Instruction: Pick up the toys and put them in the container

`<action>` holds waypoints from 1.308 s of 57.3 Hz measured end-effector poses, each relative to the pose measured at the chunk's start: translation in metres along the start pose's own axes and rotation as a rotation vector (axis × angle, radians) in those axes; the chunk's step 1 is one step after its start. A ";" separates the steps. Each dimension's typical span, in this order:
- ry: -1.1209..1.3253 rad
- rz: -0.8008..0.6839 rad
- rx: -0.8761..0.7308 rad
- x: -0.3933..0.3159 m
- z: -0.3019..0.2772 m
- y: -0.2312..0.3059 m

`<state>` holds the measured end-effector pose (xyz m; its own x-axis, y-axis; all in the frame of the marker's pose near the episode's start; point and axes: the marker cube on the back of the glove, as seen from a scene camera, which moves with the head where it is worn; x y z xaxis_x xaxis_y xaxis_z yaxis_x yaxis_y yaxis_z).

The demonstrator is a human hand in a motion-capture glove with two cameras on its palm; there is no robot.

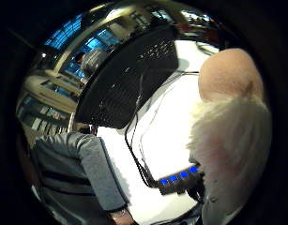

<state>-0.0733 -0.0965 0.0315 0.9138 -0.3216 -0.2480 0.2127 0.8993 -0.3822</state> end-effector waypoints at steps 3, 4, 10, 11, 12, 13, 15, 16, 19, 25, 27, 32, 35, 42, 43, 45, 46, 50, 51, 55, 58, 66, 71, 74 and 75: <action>0.042 0.033 0.011 0.016 -0.024 0.016; 0.062 0.045 0.016 0.019 -0.030 0.022; 0.209 0.131 0.027 0.020 -0.068 0.068; 0.226 0.141 0.022 0.020 -0.073 0.074; 0.241 0.149 0.018 0.019 -0.079 0.080; 0.254 0.154 0.012 0.018 -0.084 0.086; 0.272 0.160 -0.003 0.015 -0.094 0.097; 0.277 0.161 -0.013 0.013 -0.099 0.102; 0.294 0.163 -0.026 0.002 -0.113 0.114; 0.300 0.109 0.022 -0.041 -0.145 0.121; 0.285 0.094 0.054 -0.060 -0.154 0.118; 0.247 0.030 0.121 -0.101 -0.172 0.096; 0.211 -0.058 0.134 -0.122 -0.178 0.068; -0.020 -0.317 0.040 -0.194 -0.184 0.010; -0.056 -0.354 0.024 -0.205 -0.185 0.002; -0.124 -0.428 -0.008 -0.227 -0.185 -0.014; -0.146 -0.462 -0.021 -0.237 -0.185 -0.022; -0.011 -0.506 -0.014 -0.251 -0.173 -0.066; 0.019 -0.490 -0.011 -0.252 -0.169 -0.076; 0.071 -0.512 -0.021 -0.252 -0.149 -0.113; 0.183 -0.568 -0.025 -0.244 -0.127 -0.138; 0.062 -0.336 -0.171 -0.266 -0.093 -0.170; 0.189 -0.447 -0.282 -0.256 -0.079 -0.168; 0.190 -0.350 -0.277 -0.261 -0.077 -0.167; 0.177 -0.317 -0.270 -0.263 -0.077 -0.166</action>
<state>-0.3756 -0.1845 0.0916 0.7399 -0.6355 -0.2209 0.3528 0.6461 -0.6768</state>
